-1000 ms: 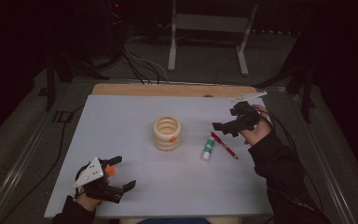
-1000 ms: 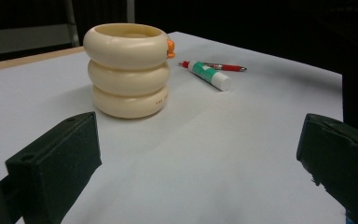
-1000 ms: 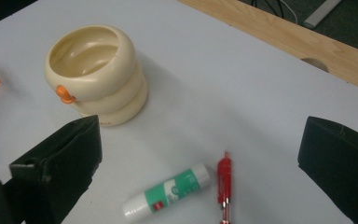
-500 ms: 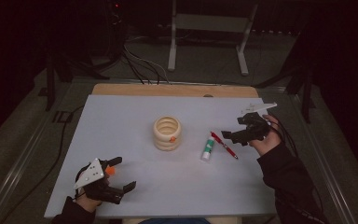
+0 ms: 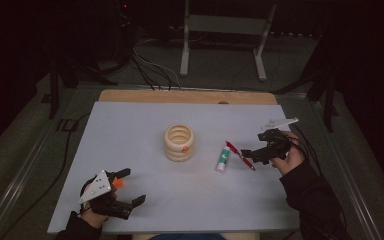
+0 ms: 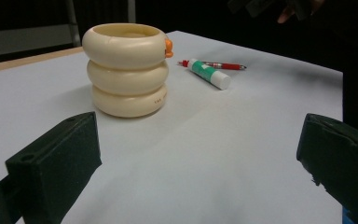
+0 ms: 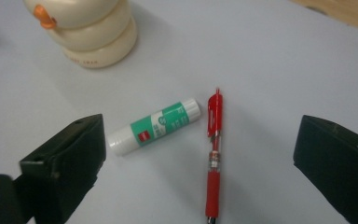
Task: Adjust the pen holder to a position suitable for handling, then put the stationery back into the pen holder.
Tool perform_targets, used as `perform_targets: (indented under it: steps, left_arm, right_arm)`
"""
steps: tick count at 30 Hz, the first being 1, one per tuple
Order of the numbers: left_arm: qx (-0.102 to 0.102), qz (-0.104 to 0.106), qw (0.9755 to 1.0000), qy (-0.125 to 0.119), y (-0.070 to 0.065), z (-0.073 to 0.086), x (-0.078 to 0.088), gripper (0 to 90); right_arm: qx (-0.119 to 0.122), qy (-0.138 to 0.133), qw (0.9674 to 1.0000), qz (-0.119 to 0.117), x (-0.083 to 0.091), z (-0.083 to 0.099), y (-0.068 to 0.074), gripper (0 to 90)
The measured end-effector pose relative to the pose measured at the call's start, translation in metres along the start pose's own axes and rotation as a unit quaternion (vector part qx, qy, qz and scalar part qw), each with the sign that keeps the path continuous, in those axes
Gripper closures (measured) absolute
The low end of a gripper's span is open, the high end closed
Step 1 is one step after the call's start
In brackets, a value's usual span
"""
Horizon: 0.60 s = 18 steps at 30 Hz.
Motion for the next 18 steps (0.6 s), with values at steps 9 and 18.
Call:
perform_targets:
  steps: [9,18]
  left_arm:
    - [-0.001,0.001,1.0000,0.001,0.000,0.000,-0.001,0.0]
    - [-0.001,0.001,1.0000,0.001,0.000,0.000,-0.001,0.1]
  right_arm:
    - [-0.015,0.063,0.9978,0.011,-0.007,0.015,-0.005,1.2]
    - [-0.021,0.110,0.9933,0.030,-0.010,0.027,-0.012,6.3]
Point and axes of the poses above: each handheld gripper's, and its own axes: x roughly backward along the jaws, z roughly out of its underside, y roughly to its left, the point moved 8 cm from there along -x, roughly forward along the jaws, and after that the axes turned 3 degrees about x, right-handed, at the moved point
